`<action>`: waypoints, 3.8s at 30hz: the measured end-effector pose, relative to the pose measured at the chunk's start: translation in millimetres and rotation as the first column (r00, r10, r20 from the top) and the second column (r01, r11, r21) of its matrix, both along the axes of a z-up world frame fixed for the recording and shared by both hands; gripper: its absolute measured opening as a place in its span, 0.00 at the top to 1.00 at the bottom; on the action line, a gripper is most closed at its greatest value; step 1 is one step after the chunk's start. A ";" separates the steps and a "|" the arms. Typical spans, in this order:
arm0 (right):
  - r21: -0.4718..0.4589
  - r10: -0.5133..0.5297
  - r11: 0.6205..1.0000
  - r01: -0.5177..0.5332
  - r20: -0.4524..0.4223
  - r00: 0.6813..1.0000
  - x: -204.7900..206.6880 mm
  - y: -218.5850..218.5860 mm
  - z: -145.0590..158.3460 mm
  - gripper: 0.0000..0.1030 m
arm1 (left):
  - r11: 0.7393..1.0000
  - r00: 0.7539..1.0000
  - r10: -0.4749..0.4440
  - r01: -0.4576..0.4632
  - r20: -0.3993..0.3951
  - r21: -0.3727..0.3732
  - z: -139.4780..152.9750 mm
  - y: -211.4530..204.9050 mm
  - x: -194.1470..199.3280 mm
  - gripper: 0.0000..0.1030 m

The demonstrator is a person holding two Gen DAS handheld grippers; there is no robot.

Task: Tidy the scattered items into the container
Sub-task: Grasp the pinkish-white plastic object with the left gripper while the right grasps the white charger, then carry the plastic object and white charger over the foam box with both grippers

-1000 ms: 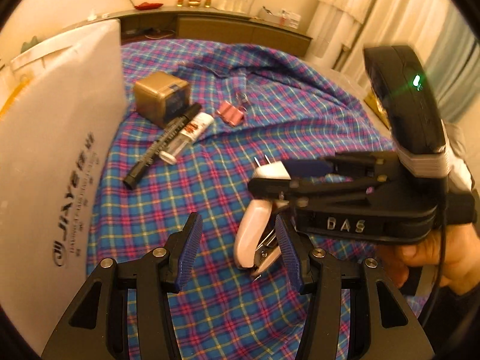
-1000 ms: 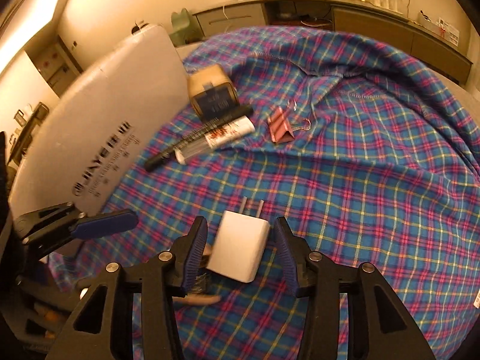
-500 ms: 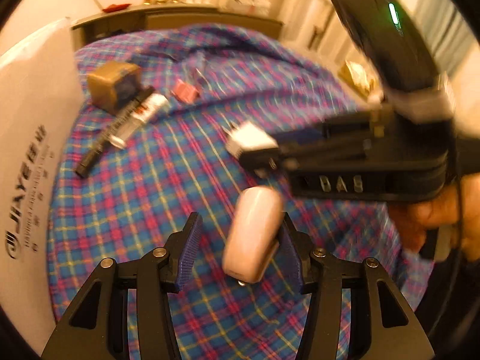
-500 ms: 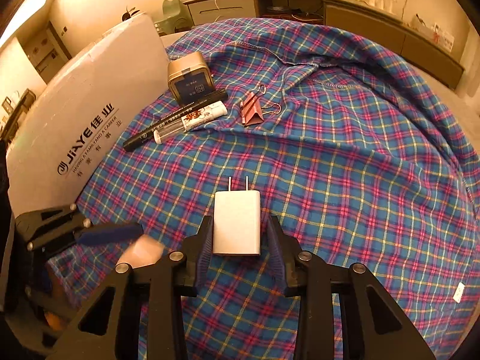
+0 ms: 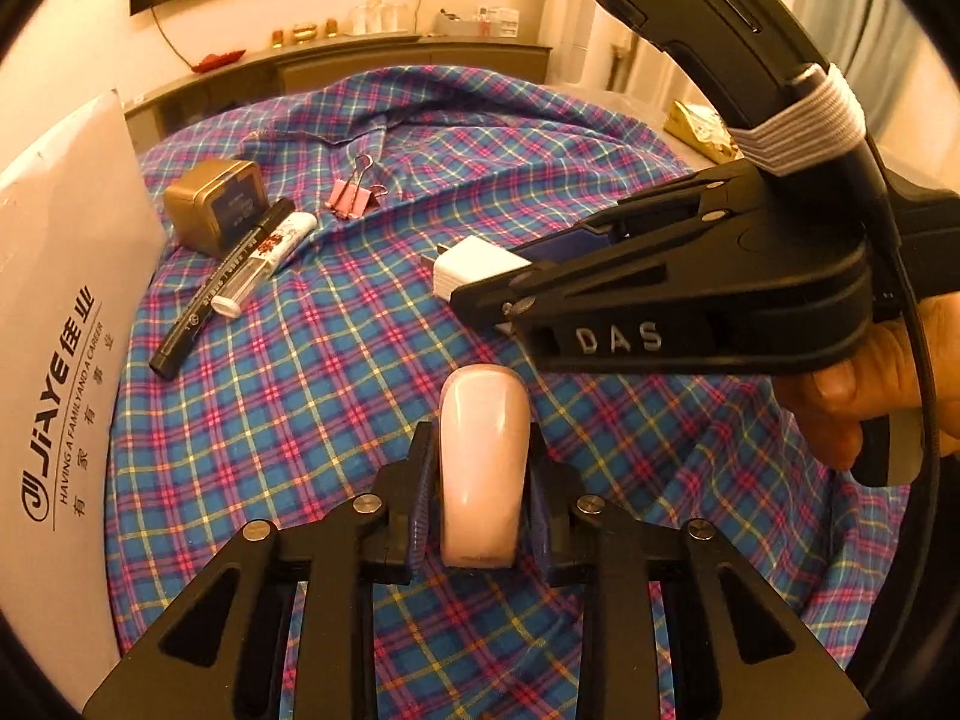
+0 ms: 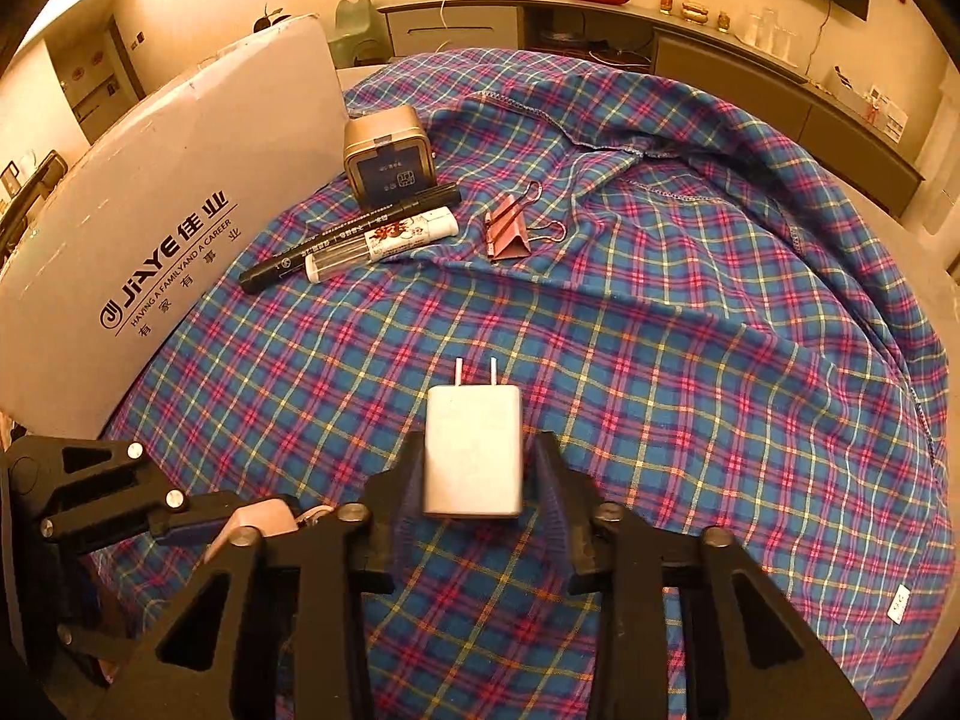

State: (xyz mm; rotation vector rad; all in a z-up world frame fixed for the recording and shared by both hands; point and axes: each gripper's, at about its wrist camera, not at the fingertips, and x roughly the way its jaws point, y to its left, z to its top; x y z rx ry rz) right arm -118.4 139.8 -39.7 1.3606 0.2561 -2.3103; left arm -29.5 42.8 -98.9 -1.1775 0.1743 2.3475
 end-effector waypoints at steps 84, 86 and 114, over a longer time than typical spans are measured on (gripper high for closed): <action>-0.210 0.050 0.972 -0.104 -0.248 0.968 138.9 -69.7 153.1 0.69 | 0.912 0.903 0.361 -0.290 -0.231 0.291 175.6 -137.1 79.5 0.73; -0.210 0.057 0.971 -0.113 -0.257 0.965 141.2 -75.4 159.1 0.69 | 0.907 0.899 0.370 -0.295 -0.234 0.300 178.3 -140.8 81.3 0.73; -0.126 0.182 0.964 -0.234 -0.329 0.927 143.9 -162.7 195.4 0.69 | 0.804 0.840 0.517 -0.412 -0.163 0.429 186.9 -225.6 76.2 0.73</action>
